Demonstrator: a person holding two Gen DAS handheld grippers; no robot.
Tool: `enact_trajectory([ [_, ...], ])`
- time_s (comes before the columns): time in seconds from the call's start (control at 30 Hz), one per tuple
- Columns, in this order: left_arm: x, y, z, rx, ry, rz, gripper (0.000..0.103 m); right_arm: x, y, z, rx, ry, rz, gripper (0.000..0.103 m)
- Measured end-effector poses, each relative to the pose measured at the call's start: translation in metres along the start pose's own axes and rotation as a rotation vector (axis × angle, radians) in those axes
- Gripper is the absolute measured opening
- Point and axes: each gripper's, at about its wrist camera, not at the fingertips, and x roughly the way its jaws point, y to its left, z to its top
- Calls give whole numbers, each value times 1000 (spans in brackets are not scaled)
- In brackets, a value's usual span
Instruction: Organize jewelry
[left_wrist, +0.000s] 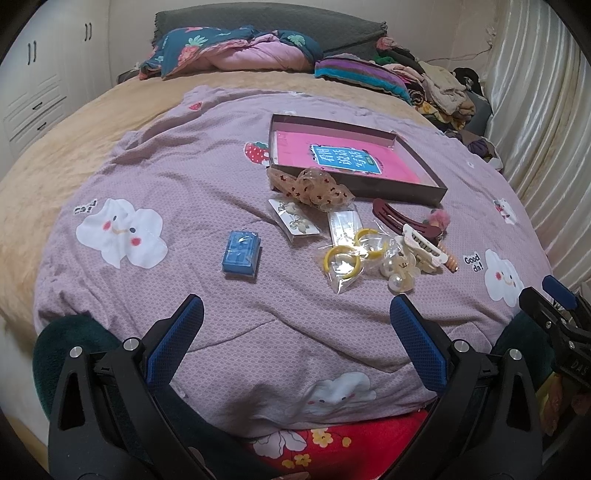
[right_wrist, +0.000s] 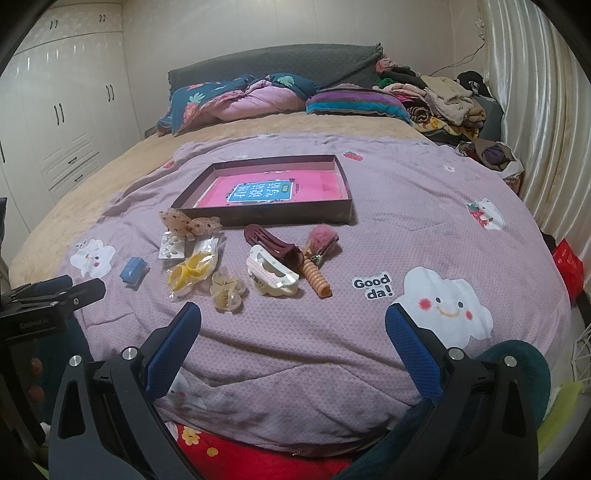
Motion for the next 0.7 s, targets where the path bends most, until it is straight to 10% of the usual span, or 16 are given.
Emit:
enact_trajectory([
  [0.7,17,49,4,-89,6,38,95,36,26,9,-41,77,157,99],
])
